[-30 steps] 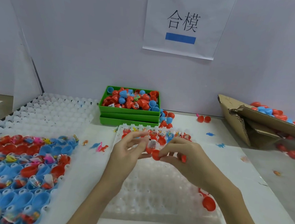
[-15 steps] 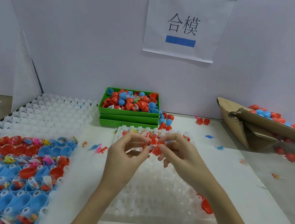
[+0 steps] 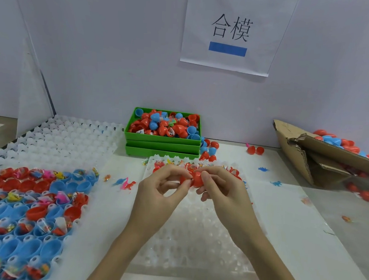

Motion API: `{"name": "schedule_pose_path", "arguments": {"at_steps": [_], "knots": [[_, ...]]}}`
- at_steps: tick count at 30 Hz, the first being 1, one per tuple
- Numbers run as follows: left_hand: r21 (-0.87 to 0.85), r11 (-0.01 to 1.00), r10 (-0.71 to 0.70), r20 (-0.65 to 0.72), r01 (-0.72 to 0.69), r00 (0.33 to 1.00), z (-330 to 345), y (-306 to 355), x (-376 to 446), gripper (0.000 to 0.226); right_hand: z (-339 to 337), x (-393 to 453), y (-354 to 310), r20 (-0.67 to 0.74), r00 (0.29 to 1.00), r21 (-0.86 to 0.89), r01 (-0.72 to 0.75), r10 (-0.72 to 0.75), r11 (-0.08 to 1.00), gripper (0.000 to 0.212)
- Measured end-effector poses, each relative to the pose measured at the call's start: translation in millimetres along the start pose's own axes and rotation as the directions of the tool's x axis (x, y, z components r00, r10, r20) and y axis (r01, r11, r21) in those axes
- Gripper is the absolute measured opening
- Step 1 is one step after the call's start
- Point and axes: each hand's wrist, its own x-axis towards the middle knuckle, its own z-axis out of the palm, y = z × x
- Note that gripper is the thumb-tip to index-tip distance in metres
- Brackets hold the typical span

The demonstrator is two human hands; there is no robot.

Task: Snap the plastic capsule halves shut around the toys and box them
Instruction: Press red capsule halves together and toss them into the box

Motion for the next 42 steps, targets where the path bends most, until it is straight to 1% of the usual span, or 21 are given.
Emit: {"name": "schedule_pose_path", "arguments": {"at_steps": [3, 5, 7, 9, 12, 14, 18, 22, 23, 26, 30, 34, 37, 40, 42], "knots": [[0.009, 0.999, 0.034, 0.007, -0.034, 0.999, 0, 1, 0, 0.011, 0, -1, -3, 0.011, 0.998, 0.104, -0.070, 0.070, 0.992, 0.017], [0.014, 0.999, 0.047, 0.003, -0.047, 0.999, 0, 2, 0, 0.011, 1, -2, -4, 0.026, 0.996, 0.154, -0.089, 0.086, 0.984, 0.017], [0.044, 0.997, 0.064, 0.000, -0.064, 0.998, 1, 1, -1, 0.011, 2, -2, -4, 0.049, 0.996, 0.164, -0.082, 0.075, 0.983, 0.017], [0.100, 0.991, 0.092, 0.002, -0.092, 0.996, 3, 1, -2, 0.012, 2, -3, -3, 0.057, 0.998, 0.090, -0.032, 0.027, 0.995, 0.019], [0.121, 0.988, 0.101, 0.003, -0.101, 0.995, 5, 0, -5, 0.019, 2, -3, 0, 0.054, 0.993, -0.130, 0.112, -0.106, 0.985, 0.020], [0.168, 0.979, 0.119, 0.002, -0.117, 0.993, 5, -1, -5, 0.019, 3, -2, 3, 0.032, 0.989, -0.183, 0.149, -0.146, 0.972, 0.018], [0.199, 0.963, 0.191, -0.020, -0.183, 0.981, 3, 0, -4, 0.016, 4, -1, 4, -0.057, 0.995, -0.106, 0.080, -0.087, 0.991, 0.009], [0.234, 0.945, 0.241, -0.015, -0.231, 0.970, 5, 0, -5, 0.018, 3, 0, 4, -0.056, 0.996, -0.113, 0.059, -0.066, 0.992, 0.013], [0.214, 0.953, 0.223, -0.024, -0.213, 0.974, 5, 0, -6, 0.019, 3, 0, 4, -0.053, 0.997, -0.115, 0.055, -0.061, 0.992, 0.015], [0.106, 0.986, 0.131, -0.054, -0.125, 0.990, 4, -1, -6, 0.037, 5, 0, 2, -0.065, 0.997, -0.098, 0.042, -0.049, 0.994, 0.024], [0.045, 0.989, 0.140, 0.003, -0.140, 0.990, 1, -1, -3, 0.034, 3, -1, 0, -0.080, 0.996, -0.060, 0.032, -0.037, 0.998, 0.026], [-0.034, 0.993, 0.114, 0.000, -0.114, 0.993, 1, 1, -3, 0.035, 5, -2, -2, -0.066, 0.998, -0.014, -0.001, 0.000, 1.000, 0.031], [-0.055, 0.989, 0.136, -0.006, -0.136, 0.991, 0, 1, -3, 0.034, 7, -4, -4, -0.073, 0.997, 0.006, -0.007, 0.007, 1.000, 0.032], [-0.033, 0.984, 0.173, -0.023, -0.173, 0.985, 2, 1, -5, 0.036, 10, -6, -4, -0.092, 0.995, 0.133, -0.029, 0.042, 0.991, 0.031], [0.040, 0.981, 0.192, -0.032, -0.191, 0.981, 4, 0, -6, 0.041, 14, -9, -3, -0.114, 0.990, 0.208, -0.063, 0.088, 0.976, 0.033]]}}
